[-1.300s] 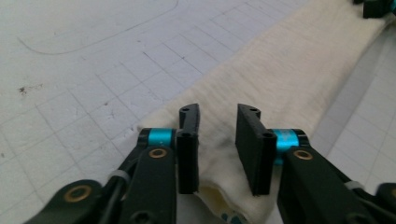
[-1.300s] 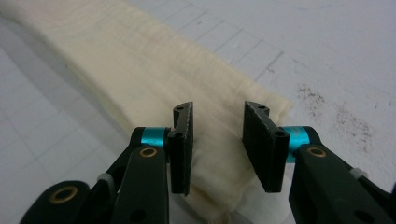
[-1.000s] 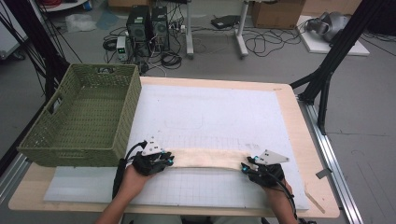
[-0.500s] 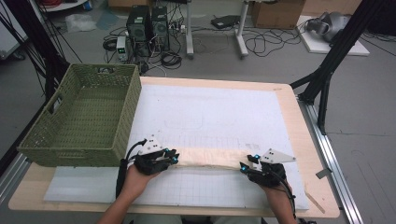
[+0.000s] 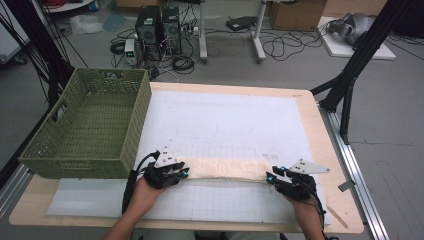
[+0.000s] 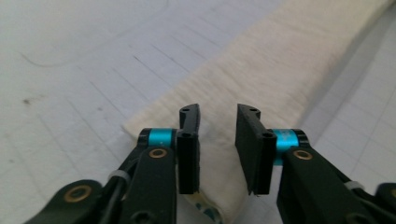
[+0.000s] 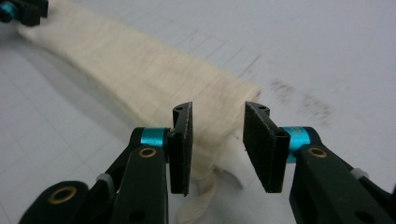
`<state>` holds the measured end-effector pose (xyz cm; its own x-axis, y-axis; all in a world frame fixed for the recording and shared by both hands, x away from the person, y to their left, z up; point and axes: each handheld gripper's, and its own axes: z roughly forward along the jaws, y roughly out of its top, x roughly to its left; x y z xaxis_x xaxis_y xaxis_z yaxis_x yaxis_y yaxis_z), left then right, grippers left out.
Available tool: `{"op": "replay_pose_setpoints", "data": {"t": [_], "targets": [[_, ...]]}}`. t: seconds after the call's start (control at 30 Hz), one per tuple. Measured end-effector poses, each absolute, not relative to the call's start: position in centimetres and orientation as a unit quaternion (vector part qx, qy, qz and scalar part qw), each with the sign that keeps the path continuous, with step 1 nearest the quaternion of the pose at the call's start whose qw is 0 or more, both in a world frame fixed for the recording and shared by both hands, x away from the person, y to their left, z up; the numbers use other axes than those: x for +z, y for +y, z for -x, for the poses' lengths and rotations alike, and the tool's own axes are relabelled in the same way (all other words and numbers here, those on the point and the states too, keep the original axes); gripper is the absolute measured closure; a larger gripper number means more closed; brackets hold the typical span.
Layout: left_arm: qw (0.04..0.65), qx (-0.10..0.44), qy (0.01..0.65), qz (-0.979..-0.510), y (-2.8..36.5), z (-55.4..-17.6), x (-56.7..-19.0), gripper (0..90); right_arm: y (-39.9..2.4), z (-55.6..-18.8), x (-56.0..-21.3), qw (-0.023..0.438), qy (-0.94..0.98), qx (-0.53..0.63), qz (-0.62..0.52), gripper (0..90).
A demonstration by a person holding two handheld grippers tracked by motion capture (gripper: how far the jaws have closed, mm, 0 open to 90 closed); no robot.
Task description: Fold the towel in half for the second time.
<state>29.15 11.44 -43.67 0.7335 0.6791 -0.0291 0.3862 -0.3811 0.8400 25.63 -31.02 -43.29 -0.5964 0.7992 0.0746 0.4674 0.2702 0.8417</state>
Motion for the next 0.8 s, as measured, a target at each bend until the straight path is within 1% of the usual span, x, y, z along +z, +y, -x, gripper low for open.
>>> {"op": "replay_pose_setpoints", "data": {"t": [0.03, 0.13, 0.17, 0.23, 0.27, 0.33, 0.43, 0.5, 0.6, 0.7, 0.77, 0.8], "targets": [[0.463, 0.163, 0.335, -0.804, 11.8, -29.2, -43.4, 61.5, -31.3, -25.5, -42.9, 0.195, 0.768, 0.452, -0.410, 61.3], [0.500, 0.154, 0.347, -0.778, 12.7, -29.4, -42.9, 55.7, -31.8, -25.0, -42.0, 0.215, 0.757, 0.460, -0.411, 57.3], [0.511, 0.153, 0.347, -0.772, 12.9, -29.5, -42.8, 54.6, -32.0, -25.0, -41.9, 0.225, 0.757, 0.459, -0.407, 54.6], [0.531, 0.154, 0.348, -0.757, 13.2, -29.6, -42.6, 46.4, -32.0, -24.8, -41.6, 0.240, 0.754, 0.454, -0.409, 49.4], [0.542, 0.151, 0.351, -0.749, 13.4, -29.6, -42.4, 43.8, -32.1, -24.8, -41.4, 0.245, 0.753, 0.452, -0.410, 47.2], [0.557, 0.150, 0.354, -0.736, 13.7, -29.6, -42.2, 38.4, -32.1, -24.8, -41.3, 0.257, 0.753, 0.447, -0.409, 41.9], [0.572, 0.163, 0.357, -0.720, 13.9, -29.4, -41.9, 29.7, -32.1, -24.8, -41.2, 0.271, 0.752, 0.437, -0.413, 34.7], [0.576, 0.173, 0.357, -0.715, 14.0, -29.3, -41.8, 26.0, -32.3, -24.8, -41.2, 0.276, 0.748, 0.435, -0.419, 32.0], [0.578, 0.183, 0.358, -0.710, 14.0, -29.3, -41.6, 21.4, -32.6, -24.9, -41.1, 0.277, 0.742, 0.439, -0.424, 29.9], [0.583, 0.184, 0.353, -0.708, 14.2, -29.3, -41.6, 21.4, -32.9, -24.9, -40.9, 0.281, 0.736, 0.443, -0.428, 25.6], [0.588, 0.182, 0.348, -0.708, 14.2, -29.3, -41.6, 21.5, -33.1, -25.0, -40.9, 0.286, 0.731, 0.450, -0.426, 20.0], [0.587, 0.183, 0.347, -0.708, 14.2, -29.3, -41.6, 21.6, -33.3, -25.0, -40.9, 0.278, 0.730, 0.456, -0.426, 18.3]]}}
